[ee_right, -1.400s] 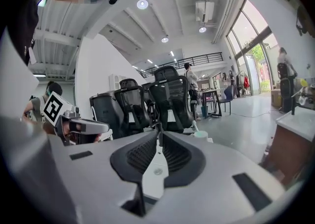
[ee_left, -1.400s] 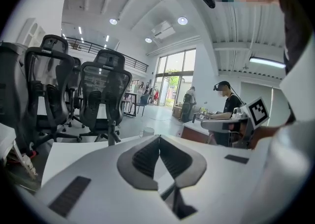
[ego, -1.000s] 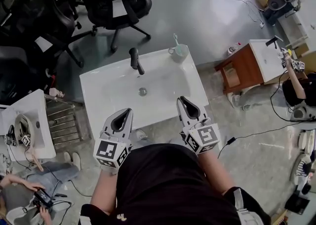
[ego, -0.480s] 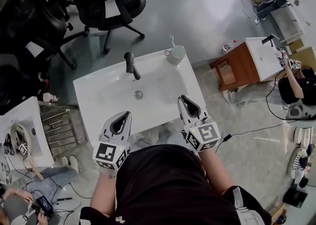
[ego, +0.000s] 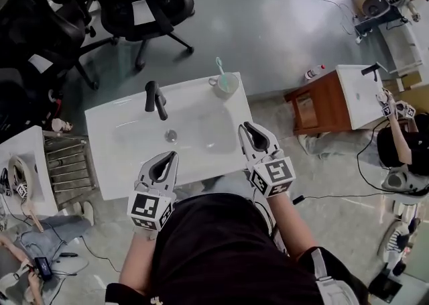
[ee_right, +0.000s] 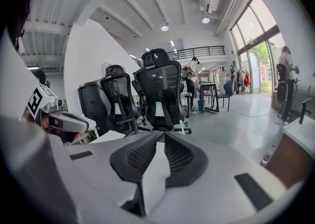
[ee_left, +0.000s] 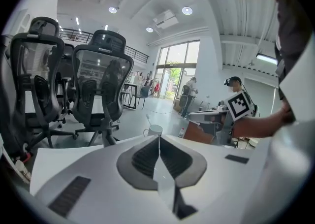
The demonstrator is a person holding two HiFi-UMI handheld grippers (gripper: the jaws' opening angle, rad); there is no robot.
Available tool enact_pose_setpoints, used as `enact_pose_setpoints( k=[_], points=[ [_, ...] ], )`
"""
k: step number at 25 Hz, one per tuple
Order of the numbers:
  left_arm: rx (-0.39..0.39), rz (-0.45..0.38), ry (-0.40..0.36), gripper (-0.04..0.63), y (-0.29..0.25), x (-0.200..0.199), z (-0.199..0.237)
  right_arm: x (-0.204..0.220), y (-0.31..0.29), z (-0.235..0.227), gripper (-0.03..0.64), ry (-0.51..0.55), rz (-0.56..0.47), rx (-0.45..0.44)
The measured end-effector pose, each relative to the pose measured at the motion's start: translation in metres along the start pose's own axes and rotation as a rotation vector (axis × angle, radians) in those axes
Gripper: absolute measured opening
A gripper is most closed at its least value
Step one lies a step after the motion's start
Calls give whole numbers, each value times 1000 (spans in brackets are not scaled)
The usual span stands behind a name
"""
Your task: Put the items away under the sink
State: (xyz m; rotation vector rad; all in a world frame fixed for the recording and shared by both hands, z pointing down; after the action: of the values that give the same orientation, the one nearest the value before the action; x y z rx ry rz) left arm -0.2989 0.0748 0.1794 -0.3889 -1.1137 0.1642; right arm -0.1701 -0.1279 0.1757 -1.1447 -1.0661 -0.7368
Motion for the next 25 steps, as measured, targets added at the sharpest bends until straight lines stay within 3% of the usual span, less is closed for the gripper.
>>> enact_pose_setpoints(
  k=[7, 11, 17, 25],
  points=[
    [-69, -3, -47, 23, -72, -11, -8, 6, -31, -52, 54, 30, 19, -79],
    [-110, 12, -30, 23, -116, -1, 0, 9, -52, -72, 54, 56, 57, -161],
    [-162, 49, -17, 23, -173, 14, 15, 14, -86, -86, 54, 119, 117, -260],
    [-196, 92, 5, 25, -223, 32, 48, 26, -138, -88, 54, 147, 199, -291]
  ],
)
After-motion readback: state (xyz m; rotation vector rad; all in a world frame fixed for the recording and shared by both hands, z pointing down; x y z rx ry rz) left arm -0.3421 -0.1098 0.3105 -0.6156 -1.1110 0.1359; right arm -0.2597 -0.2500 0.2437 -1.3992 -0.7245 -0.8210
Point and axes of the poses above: the fingertips, and each gripper's own axes: y backward along the fingers, z to its left, x out of its underside, the point moved 4 cm from there along y, backward along the fingers, and after that the axes turned 10 degrees about y, right-handed, at the moved point
